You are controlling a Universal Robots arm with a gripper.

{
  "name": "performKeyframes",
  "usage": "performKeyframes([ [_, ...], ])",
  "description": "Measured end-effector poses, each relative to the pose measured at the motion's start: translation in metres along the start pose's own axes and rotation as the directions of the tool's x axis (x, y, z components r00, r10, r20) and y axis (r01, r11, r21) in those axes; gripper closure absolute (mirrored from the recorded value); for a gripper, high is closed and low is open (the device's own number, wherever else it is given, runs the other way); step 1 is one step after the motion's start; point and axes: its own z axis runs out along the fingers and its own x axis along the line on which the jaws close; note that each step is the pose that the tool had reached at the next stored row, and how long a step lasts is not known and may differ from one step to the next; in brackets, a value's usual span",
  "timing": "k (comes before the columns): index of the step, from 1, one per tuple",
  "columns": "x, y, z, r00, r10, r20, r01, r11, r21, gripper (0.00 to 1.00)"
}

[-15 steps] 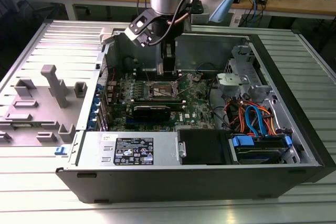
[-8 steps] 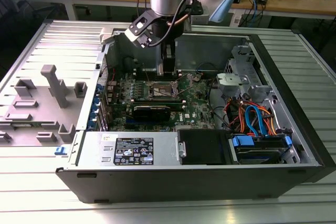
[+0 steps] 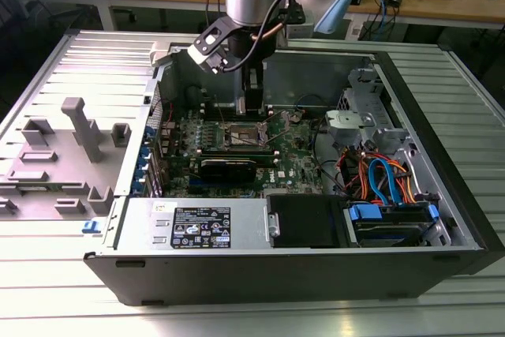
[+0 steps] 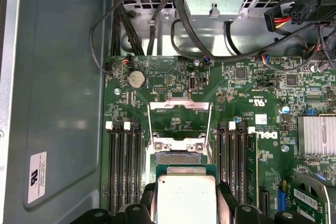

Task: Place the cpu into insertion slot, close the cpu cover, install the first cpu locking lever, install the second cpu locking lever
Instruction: 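Place the cpu into insertion slot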

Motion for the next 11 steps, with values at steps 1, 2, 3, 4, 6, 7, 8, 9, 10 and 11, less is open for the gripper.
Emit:
performKeyframes([
  [1,0.0,0.0,0.0002,1.0,0.0,0.0,0.0,1.0,0.0,0.45],
  [2,0.0,0.0,0.0004,1.0,0.0,0.0,0.0,1.0,0.0,0.45],
  [3,0.0,0.0,0.0005,1.0,0.0,0.0,0.0,1.0,0.0,0.45],
  [4,0.0,0.0,0.0007,1.0,0.0,0.0,0.0,1.0,0.0001,0.45],
  [6,0.0,0.0,0.001,1.0,0.0,0.0,0.0,1.0,0.0,0.45],
  [7,0.0,-0.0001,0.0013,1.0,0.0,0.0001,0.0,1.0,0.0001,0.45],
  [8,0.0,-0.0001,0.0023,1.0,0.0,-0.0001,0.0,1.0,0.0,0.45],
  [9,-0.0001,-0.0002,0.0031,1.0,0.0,0.0001,0.0,1.0,0.0001,0.45],
  [10,-0.0001,-0.0002,0.0043,1.0,0.0,0.0,0.0,1.0,0.0,0.45],
  [11,-0.0001,-0.0003,0.0052,1.0,0.0,0.0001,0.0,1.0,0.0,0.45],
])
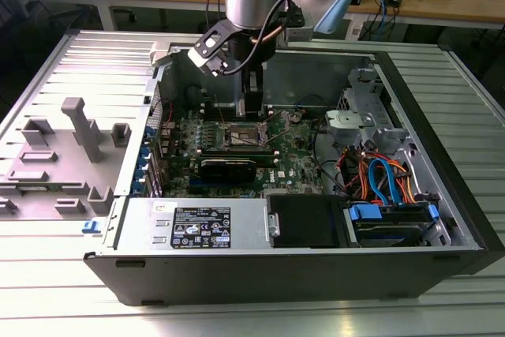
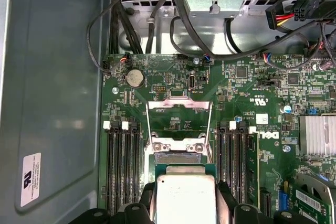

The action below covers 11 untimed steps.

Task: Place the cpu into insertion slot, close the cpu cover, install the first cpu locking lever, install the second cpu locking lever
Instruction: 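Place the cpu into insertion slot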

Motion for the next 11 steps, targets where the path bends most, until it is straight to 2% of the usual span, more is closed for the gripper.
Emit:
performKeyframes([
  [11,-0.0001,-0.0003,0.0057,1.0,0.0,0.0,0.0,1.0,0.0015,0.45],
])
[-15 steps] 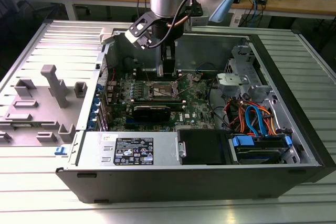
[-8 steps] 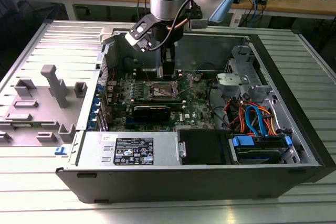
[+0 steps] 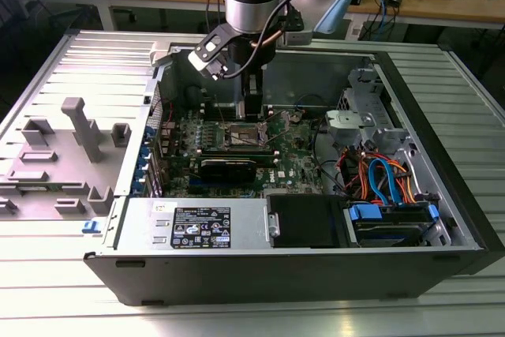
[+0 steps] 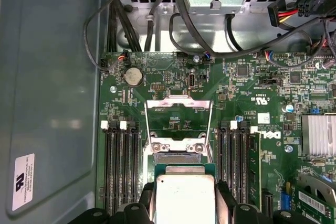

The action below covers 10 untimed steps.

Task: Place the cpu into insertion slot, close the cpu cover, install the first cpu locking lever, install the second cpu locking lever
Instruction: 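Place the cpu into insertion slot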

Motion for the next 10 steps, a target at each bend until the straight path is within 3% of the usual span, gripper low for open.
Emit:
performKeyframes([
  [10,-0.0001,-0.0001,0.003,1.0,0.0,-0.0001,0.0,1.0,0.0011,0.45],
])
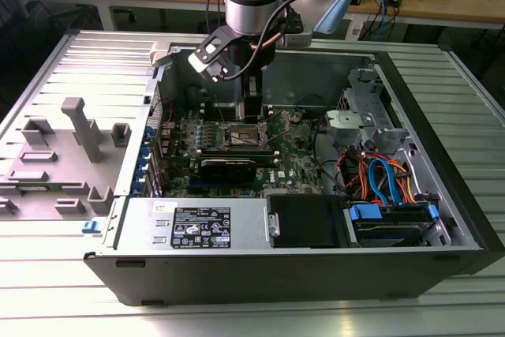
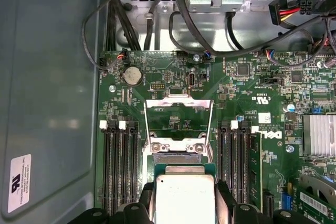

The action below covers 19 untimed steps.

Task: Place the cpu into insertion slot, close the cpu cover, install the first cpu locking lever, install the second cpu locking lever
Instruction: 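Place the cpu into insertion slot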

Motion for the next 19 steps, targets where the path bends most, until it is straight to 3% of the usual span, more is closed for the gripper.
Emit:
performKeyframes([
  [19,-0.0001,-0.0003,0.0064,1.0,0.0,-0.0001,0.0,1.0,0.0032,0.45],
])
